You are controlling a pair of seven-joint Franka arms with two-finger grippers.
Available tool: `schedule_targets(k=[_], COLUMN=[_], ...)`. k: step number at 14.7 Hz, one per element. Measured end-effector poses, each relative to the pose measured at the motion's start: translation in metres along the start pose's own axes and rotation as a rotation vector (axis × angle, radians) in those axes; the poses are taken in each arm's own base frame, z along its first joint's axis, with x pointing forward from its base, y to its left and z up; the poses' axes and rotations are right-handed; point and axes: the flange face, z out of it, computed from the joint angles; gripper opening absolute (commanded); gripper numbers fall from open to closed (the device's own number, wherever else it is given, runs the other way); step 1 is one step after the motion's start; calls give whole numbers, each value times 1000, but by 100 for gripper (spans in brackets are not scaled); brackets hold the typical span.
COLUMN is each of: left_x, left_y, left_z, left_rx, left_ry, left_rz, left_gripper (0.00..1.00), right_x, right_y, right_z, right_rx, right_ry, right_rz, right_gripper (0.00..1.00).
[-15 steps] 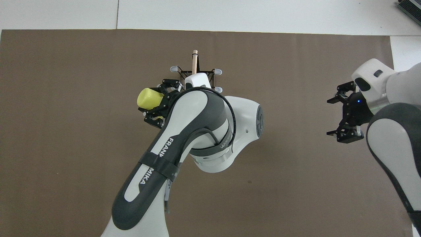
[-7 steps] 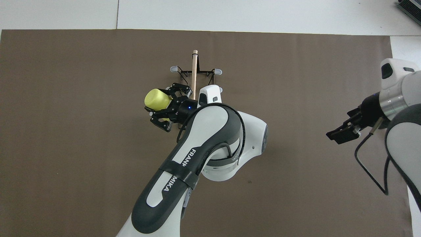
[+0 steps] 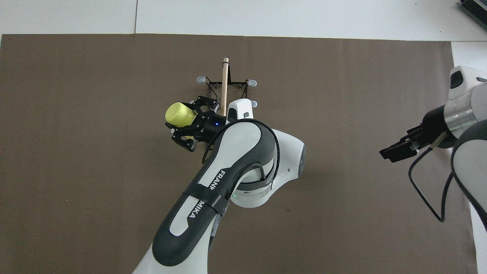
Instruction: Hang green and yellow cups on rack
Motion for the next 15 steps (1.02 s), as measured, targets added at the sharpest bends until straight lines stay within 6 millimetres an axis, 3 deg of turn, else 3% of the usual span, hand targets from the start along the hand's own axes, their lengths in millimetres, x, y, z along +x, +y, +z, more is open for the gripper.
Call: schedule_targets(k=[2,6,10,15], left_x=[0,-1,-4,-5], left_y=[0,1,2,2], left_z=[0,0,0,-2], left_rx=[-1,-2,-5,-12], left_ry=[1,1,1,-2], left_rz=[0,-6,-61,-107], left_gripper=[0,0,0,0], right_x=[-4,-3,9,18], right_y=[7,-9,-23,-7], right_z=[-8,-42,-39,-27], right_rx=[-6,-15,-30,-30], right_ry=[10,16,22,36], right_rz=[13,159,244,266], right_gripper=[100,100,100,100])
